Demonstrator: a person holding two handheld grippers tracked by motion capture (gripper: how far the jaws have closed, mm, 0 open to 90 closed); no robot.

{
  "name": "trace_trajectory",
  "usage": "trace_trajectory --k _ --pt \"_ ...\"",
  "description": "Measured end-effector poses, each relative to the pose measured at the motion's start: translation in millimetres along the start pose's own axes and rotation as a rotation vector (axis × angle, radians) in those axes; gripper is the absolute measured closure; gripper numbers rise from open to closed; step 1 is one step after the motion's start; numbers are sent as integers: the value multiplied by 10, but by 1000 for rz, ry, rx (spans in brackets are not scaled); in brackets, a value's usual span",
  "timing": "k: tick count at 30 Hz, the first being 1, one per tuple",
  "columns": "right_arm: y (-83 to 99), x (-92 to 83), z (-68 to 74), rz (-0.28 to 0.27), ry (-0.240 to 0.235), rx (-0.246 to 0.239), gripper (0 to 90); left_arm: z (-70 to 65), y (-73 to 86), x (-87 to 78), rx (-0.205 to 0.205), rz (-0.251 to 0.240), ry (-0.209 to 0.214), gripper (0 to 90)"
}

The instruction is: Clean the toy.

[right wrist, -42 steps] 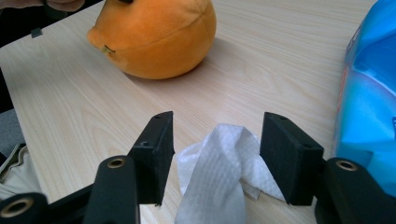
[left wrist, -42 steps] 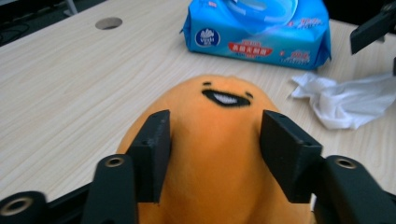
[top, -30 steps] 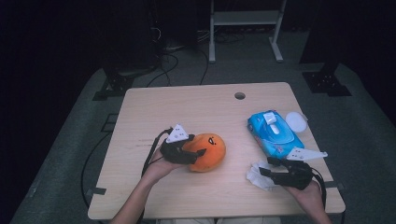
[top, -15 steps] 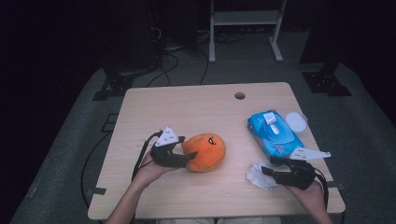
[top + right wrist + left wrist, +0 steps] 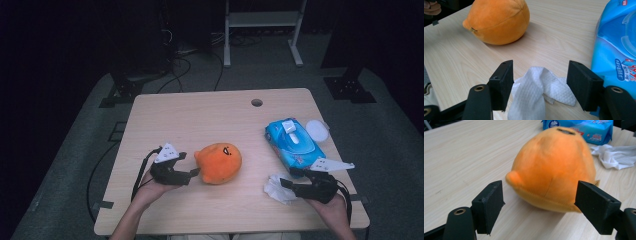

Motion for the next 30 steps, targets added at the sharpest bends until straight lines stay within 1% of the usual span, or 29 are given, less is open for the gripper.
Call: trace_trajectory --k 9,13,15,17,20,21,23,25,28,30 --pt "4 -13 -14 -2 4 2 366 63 161 -57 -34 0 -23 208" --pt "8 -21 -15 -4 5 2 365 96 220 -90 -42 9 -37 204" --pt "9 -24 -17 -5 7 1 365 113 242 -101 -44 4 -44 203" --pt "13 -28 -21 -3 8 4 364 126 269 -105 -44 6 -52 203" --pt "20 -30 -20 -2 10 5 363 144 327 -110 -42 21 -63 197" --pt "21 -31 -18 -2 10 4 362 148 338 -109 -44 19 -65 197" --pt "24 -32 -14 -2 10 3 361 157 355 -118 -38 30 -70 193" --pt "28 -34 -10 -1 10 0 360 159 371 -115 -39 25 -78 192" --pt "35 -39 0 -4 11 1 359 163 401 -111 -29 39 -86 187" --pt "41 -46 8 -7 10 2 357 169 420 -101 -25 40 -91 185"
Point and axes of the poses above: each handheld gripper's, and its own axes: x roughly forward along the jaws, y roughly out of its underside, z roughly to its left, the point moved 6 cm from there along x, roughly forward along the jaws, and after that the axes turned 13 degrees about -z, right-handed, at the moved point
